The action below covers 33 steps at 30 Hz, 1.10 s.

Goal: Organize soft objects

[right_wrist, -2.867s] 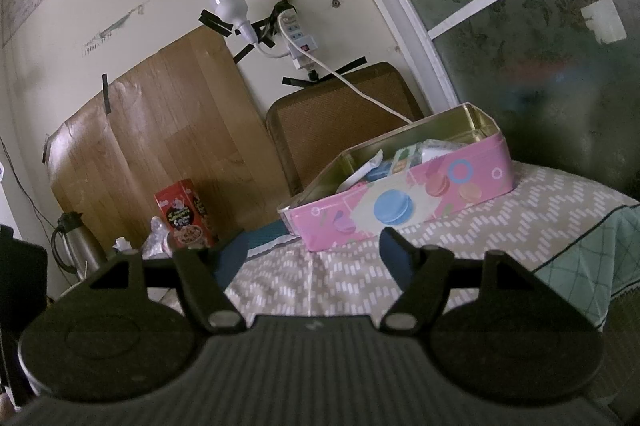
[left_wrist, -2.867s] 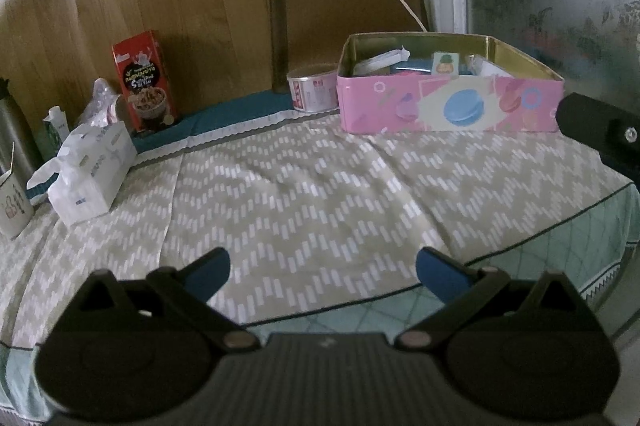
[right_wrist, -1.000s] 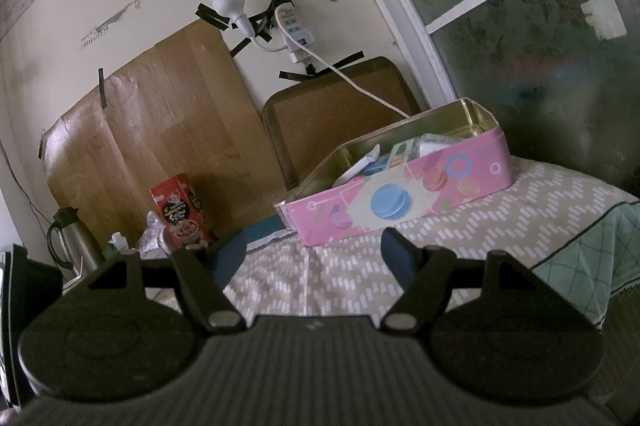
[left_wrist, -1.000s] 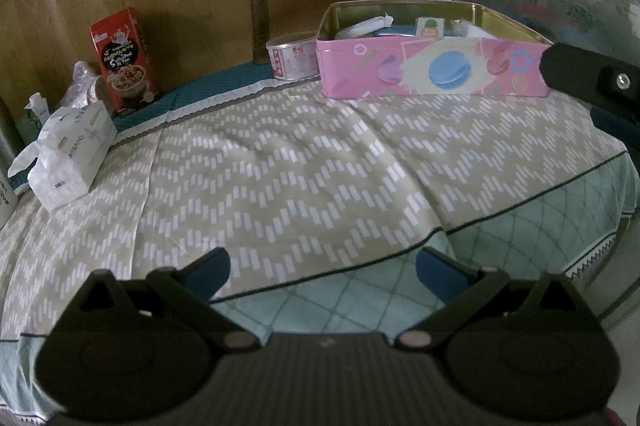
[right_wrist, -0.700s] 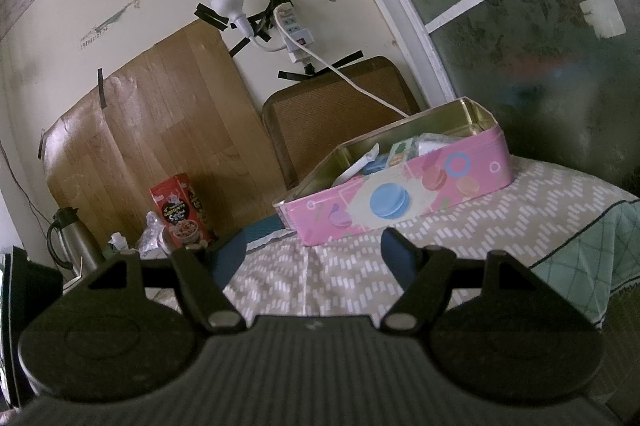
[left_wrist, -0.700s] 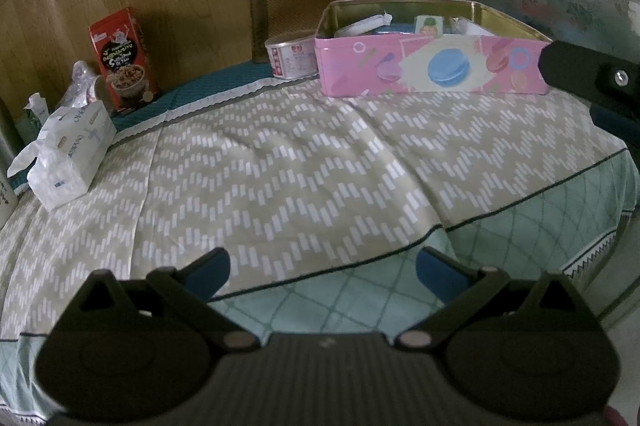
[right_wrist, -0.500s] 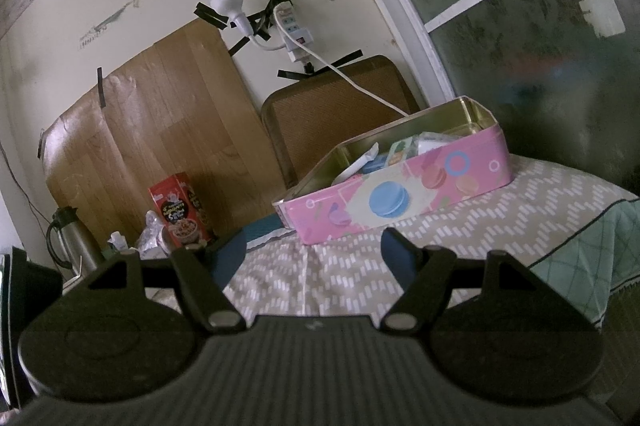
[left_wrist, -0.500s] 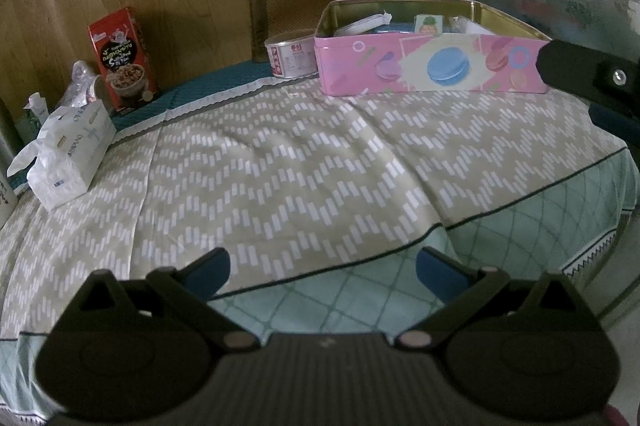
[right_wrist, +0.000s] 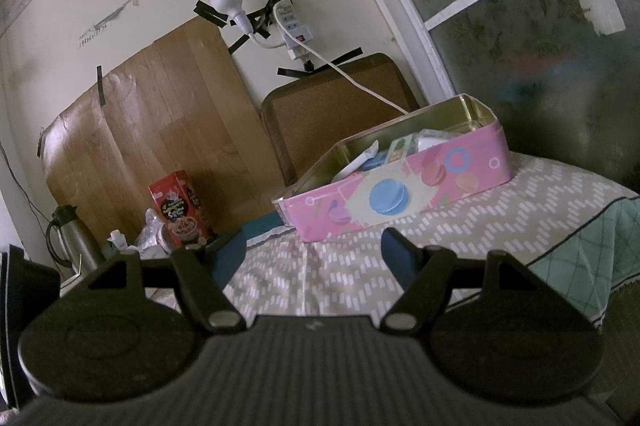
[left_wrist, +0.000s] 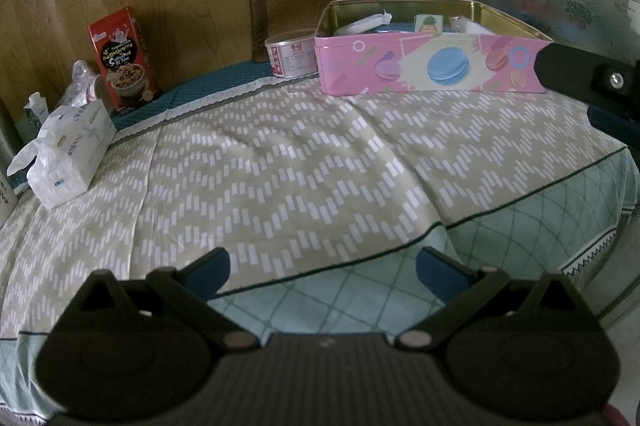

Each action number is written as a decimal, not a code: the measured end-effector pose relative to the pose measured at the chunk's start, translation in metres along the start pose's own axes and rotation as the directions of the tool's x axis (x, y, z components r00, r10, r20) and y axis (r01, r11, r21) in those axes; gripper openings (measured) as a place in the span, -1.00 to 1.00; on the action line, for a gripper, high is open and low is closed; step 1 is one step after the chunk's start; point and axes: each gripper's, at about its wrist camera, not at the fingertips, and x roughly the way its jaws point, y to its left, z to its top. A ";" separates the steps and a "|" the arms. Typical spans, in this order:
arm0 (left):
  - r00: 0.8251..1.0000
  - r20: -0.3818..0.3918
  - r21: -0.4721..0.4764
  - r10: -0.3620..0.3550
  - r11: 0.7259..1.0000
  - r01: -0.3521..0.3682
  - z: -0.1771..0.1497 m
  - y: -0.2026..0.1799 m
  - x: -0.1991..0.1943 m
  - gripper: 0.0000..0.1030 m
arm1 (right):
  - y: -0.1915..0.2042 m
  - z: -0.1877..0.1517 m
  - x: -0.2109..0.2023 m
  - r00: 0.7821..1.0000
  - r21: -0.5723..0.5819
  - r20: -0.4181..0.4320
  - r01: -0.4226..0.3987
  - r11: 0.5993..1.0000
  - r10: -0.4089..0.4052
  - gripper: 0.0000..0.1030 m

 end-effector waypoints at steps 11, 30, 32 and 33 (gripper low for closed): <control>1.000 -0.001 -0.001 -0.001 1.000 0.001 -0.001 -0.001 0.001 0.99 | 0.001 0.000 0.000 1.000 0.001 0.000 0.002 1.000 -0.002 0.49; 1.000 0.008 0.010 -0.019 1.000 0.019 -0.005 -0.002 -0.001 0.99 | 0.003 0.000 0.000 1.000 0.001 0.000 0.004 1.000 -0.004 0.49; 1.000 0.012 0.017 -0.025 1.000 0.025 -0.005 -0.003 -0.002 0.99 | 0.003 0.000 -0.001 1.000 0.001 0.000 0.005 1.000 -0.005 0.49; 0.999 0.014 0.019 -0.029 0.999 0.029 -0.005 -0.002 -0.002 0.99 | 0.003 0.000 -0.001 1.000 0.001 0.000 0.005 1.000 -0.005 0.49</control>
